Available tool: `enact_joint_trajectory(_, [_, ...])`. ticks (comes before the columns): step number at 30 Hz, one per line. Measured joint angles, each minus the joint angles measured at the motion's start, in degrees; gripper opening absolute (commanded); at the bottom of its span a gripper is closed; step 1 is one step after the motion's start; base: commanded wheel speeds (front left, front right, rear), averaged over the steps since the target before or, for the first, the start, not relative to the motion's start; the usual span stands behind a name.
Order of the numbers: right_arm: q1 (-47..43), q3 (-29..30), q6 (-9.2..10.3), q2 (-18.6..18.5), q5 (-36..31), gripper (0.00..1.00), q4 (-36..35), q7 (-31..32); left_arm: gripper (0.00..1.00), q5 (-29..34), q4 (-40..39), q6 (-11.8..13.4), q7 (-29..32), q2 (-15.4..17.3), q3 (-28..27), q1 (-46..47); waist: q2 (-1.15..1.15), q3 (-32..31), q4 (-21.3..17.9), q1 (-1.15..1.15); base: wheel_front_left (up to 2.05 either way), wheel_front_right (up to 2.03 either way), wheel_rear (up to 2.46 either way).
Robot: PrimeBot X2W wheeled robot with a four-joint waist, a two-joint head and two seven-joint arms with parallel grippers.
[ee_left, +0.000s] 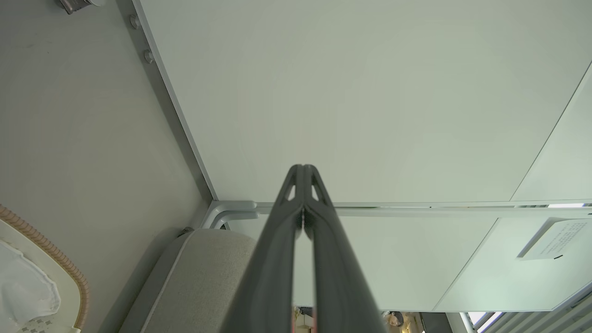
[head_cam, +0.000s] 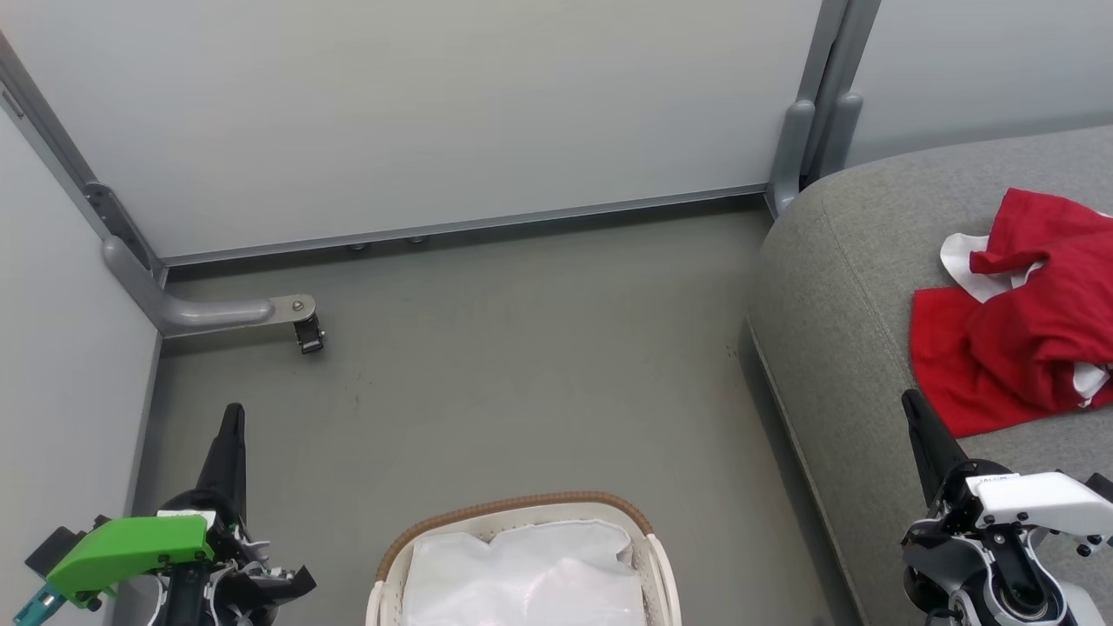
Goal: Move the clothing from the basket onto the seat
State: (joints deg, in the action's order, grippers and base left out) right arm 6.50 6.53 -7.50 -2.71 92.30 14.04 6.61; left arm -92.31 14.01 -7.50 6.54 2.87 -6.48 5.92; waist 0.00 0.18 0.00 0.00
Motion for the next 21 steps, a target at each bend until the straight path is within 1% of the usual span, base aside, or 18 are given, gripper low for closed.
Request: enact_joint_trajectory(21, [0.0, 0.0, 0.00, 0.0, 0.0, 0.00, 0.0, 0.0, 0.00, 0.0, 0.0, 0.0, 0.0, 0.0, 0.0, 0.0, 0.00, 0.0, 0.0, 0.00, 0.00, 0.00, 0.00])
